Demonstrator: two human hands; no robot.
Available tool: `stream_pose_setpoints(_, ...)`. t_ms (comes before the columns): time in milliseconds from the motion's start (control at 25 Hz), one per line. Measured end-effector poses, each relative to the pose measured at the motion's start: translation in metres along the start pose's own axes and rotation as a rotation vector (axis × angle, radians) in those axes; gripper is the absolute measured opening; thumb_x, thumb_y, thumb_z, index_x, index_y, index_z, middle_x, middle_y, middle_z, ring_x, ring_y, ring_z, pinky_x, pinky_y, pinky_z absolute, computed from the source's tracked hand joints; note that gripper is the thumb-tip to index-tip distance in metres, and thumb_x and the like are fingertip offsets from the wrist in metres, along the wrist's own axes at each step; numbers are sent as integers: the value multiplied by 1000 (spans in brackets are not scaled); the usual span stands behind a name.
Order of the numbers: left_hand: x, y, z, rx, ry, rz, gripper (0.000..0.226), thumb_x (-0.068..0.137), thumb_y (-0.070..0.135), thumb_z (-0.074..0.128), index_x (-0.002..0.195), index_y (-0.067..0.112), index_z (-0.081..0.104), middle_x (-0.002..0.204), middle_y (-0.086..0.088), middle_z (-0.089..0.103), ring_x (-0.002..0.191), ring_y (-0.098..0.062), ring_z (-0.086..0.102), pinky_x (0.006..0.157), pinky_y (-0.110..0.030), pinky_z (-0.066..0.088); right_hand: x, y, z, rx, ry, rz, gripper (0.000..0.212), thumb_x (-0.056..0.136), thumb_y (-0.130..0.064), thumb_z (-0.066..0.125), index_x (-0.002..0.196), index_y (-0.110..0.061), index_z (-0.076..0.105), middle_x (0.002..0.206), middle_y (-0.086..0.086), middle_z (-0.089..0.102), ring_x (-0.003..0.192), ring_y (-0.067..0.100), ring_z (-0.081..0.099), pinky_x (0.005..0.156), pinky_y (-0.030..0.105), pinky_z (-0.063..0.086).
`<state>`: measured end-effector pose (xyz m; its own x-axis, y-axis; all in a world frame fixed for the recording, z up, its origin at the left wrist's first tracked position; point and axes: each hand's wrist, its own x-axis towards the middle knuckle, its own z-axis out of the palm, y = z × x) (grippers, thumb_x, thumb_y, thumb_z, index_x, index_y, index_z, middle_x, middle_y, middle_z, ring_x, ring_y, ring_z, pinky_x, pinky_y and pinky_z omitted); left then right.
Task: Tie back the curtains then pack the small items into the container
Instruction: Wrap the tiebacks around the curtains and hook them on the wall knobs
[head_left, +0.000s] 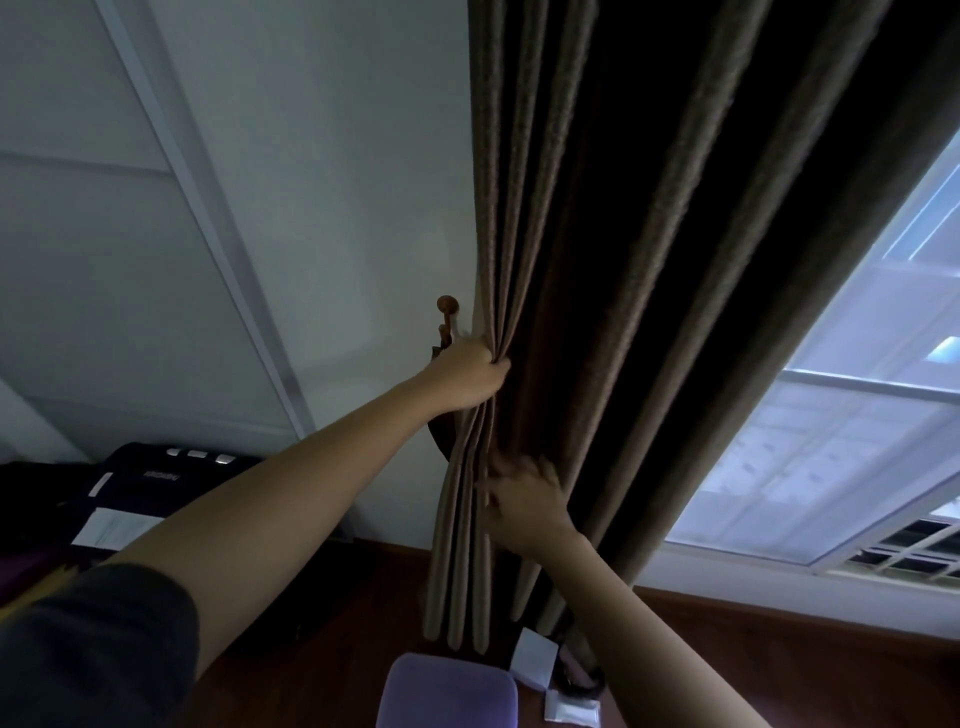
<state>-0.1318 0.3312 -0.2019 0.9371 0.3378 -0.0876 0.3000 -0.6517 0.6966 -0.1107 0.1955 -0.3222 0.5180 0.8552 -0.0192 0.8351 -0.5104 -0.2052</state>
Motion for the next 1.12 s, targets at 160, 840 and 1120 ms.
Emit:
stream_pose_setpoints(160, -4, -20, -11, -66, 12, 18, 27, 98, 14, 35, 100, -1, 58, 88, -13, 59, 78, -19, 55, 74, -27, 40, -6, 27, -59, 277, 936, 295, 40, 73, -19, 63, 112, -26, 58, 144, 22, 30, 134, 34, 26, 108, 49, 25)
stream_pose_setpoints(840, 2, -18, 6, -124, -21, 96, 27, 99, 13, 33, 120, 21, 46, 112, -26, 60, 91, -26, 56, 72, -24, 43, 8, 14, 5, 359, 77, -101, 59, 87, -7, 47, 144, -6, 30, 155, 9, 21, 140, 23, 28, 108, 17, 20)
stream_pose_setpoints(1120, -8, 0, 12, -176, -60, 44, 22, 90, 13, 48, 69, 21, 47, 65, 2, 49, 60, -11, 48, 60, -25, 39, 7, 18, 20, 323, 51, -120, 58, 84, -8, 48, 141, -5, 35, 152, 10, 27, 134, 26, 37, 106, 27, 33)
